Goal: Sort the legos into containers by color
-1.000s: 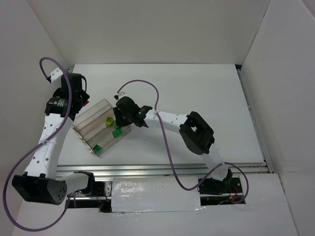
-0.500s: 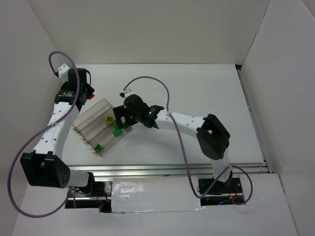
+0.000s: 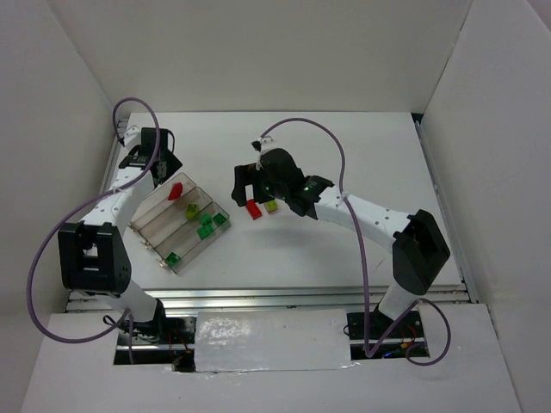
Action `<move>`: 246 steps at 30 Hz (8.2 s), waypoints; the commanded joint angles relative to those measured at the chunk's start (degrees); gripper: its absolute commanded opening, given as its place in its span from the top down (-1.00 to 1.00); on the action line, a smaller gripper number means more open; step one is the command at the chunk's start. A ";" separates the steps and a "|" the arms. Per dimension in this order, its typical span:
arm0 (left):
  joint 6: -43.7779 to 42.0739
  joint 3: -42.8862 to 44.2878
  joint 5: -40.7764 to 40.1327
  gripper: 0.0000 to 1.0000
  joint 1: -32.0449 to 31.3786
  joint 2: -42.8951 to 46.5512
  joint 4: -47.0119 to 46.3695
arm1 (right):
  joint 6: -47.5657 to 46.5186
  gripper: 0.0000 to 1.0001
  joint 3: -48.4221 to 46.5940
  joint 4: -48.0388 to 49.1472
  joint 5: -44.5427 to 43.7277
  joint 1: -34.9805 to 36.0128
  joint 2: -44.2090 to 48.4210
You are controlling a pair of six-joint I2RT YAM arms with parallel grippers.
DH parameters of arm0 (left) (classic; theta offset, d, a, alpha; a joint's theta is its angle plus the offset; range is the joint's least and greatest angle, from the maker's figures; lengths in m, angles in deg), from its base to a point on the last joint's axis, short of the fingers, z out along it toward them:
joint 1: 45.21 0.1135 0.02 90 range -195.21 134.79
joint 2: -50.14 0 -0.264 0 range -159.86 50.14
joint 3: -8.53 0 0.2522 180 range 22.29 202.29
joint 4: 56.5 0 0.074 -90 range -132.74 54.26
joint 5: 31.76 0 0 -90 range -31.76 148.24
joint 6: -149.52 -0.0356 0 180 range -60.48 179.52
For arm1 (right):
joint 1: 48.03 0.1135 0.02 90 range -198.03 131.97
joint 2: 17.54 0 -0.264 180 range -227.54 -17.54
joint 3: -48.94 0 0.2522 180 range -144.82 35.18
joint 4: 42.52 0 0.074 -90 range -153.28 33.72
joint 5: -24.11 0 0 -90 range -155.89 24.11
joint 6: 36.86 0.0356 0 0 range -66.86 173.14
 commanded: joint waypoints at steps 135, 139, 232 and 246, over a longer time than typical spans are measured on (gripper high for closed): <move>-23.35 -21.03 52.36 -0.92 0.24 46.58 1.30 | -4.68 1.00 5.81 -2.96 23.96 -9.23 0.71; -14.65 -24.36 71.82 -0.93 -3.26 45.87 -15.64 | 5.67 1.00 16.84 18.22 49.20 -9.94 14.60; -10.41 -26.30 77.90 0.39 -20.06 47.37 -38.70 | 28.64 1.00 26.09 61.94 57.85 -5.45 21.05; -16.48 -15.50 37.00 1.00 -16.90 43.95 -7.82 | 15.32 1.00 34.10 46.29 50.71 -23.56 28.58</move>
